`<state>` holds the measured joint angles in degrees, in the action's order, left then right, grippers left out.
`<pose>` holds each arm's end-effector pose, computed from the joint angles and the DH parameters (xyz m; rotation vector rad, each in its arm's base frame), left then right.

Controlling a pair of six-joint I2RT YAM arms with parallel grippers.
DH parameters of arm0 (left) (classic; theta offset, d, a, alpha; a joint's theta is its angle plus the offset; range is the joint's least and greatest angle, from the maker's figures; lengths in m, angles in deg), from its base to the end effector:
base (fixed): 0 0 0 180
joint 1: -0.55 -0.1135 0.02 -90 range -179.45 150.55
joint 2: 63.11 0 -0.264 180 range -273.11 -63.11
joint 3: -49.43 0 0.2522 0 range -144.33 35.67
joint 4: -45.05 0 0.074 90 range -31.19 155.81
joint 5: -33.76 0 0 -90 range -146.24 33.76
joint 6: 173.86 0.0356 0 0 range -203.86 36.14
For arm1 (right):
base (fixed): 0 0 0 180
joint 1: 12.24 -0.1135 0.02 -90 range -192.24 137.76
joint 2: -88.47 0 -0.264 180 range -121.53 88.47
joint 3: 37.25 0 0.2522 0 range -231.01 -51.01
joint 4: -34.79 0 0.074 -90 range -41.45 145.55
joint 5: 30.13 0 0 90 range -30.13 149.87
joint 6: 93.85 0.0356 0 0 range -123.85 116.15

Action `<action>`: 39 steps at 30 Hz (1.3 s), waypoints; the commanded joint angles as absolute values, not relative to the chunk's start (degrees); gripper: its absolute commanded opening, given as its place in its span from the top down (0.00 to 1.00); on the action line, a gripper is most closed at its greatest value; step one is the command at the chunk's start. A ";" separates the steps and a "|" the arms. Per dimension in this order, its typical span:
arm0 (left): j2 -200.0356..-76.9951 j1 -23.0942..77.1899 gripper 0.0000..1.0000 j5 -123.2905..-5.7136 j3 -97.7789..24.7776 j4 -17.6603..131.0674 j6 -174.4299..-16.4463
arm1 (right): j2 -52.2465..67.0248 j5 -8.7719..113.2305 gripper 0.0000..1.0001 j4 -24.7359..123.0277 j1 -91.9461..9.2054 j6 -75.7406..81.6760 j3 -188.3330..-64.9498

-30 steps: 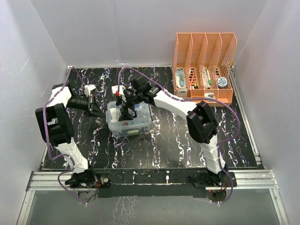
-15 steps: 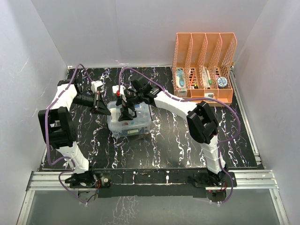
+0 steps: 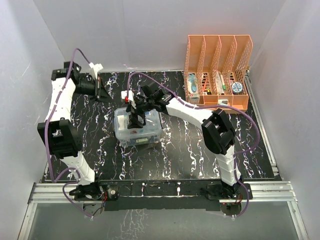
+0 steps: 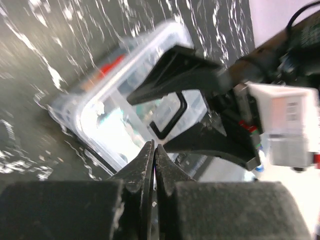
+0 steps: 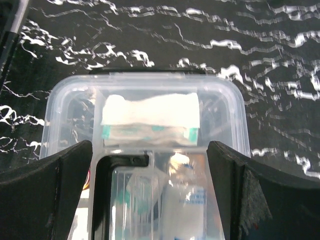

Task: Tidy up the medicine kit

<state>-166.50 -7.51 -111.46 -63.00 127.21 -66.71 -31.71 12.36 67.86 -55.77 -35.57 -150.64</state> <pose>0.3582 0.0212 0.3197 0.3782 2.3929 -1.1546 0.3288 0.3485 0.2491 -1.6626 1.4322 1.0444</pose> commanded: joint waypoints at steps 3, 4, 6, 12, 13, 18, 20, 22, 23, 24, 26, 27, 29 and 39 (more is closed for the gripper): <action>-163.47 -7.79 0.86 -105.49 -83.88 128.52 -71.85 | -27.31 33.17 0.02 78.95 -53.25 -31.10 -150.01; -163.57 -8.06 0.77 -103.67 -86.23 128.03 -72.58 | -24.94 36.12 0.02 76.72 -52.06 -27.96 -150.28; -162.46 -9.21 0.53 -99.84 -84.97 125.49 -73.88 | -22.11 39.05 0.02 73.67 -47.80 -22.09 -150.75; -151.85 -12.42 0.47 -91.49 -56.85 111.23 -76.70 | -13.51 40.72 0.02 64.64 -32.57 -12.29 -139.53; -150.61 -12.45 0.47 -90.85 -53.30 109.88 -76.51 | -10.95 42.08 0.02 61.78 -31.99 -11.76 -135.59; -146.26 -12.53 0.36 -87.02 -44.32 106.68 -74.36 | -5.00 44.71 0.02 56.33 -31.49 -10.11 -126.33; -144.05 -12.56 0.25 -85.34 -42.08 103.60 -73.98 | -2.61 44.88 0.02 53.39 -31.49 -8.85 -123.15; -142.02 -12.50 0.15 -84.10 -39.47 100.05 -74.50 | 0.22 45.57 0.02 50.08 -31.49 -7.86 -119.04; -141.80 -12.54 0.04 -83.45 -38.13 98.29 -75.20 | 1.63 46.37 0.02 48.88 -31.49 -7.25 -117.68; -141.77 -12.55 0.02 -83.11 -36.60 96.12 -76.32 | 2.64 47.17 0.02 47.91 -31.48 -6.86 -116.54; -140.32 -12.49 0.01 -81.38 -33.42 92.22 -79.48 | 4.32 48.43 0.02 45.74 -31.45 -5.61 -114.26; -139.91 -12.50 0.01 -79.28 -31.63 89.58 -81.76 | 4.88 48.78 0.02 44.34 -31.49 -4.97 -113.02; -138.93 -12.55 0.01 -75.75 -28.19 84.89 -84.19 | 5.38 49.48 0.02 42.31 -31.47 -3.61 -110.93; -136.69 -12.53 0.01 -72.80 -17.76 70.35 -83.23 | 3.65 47.61 0.02 35.39 -31.58 0.59 -104.19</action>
<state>-139.47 -12.58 -74.70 -20.56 79.04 -82.78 3.87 48.28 43.10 -31.51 -1.65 -105.77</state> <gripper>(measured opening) 0.985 0.983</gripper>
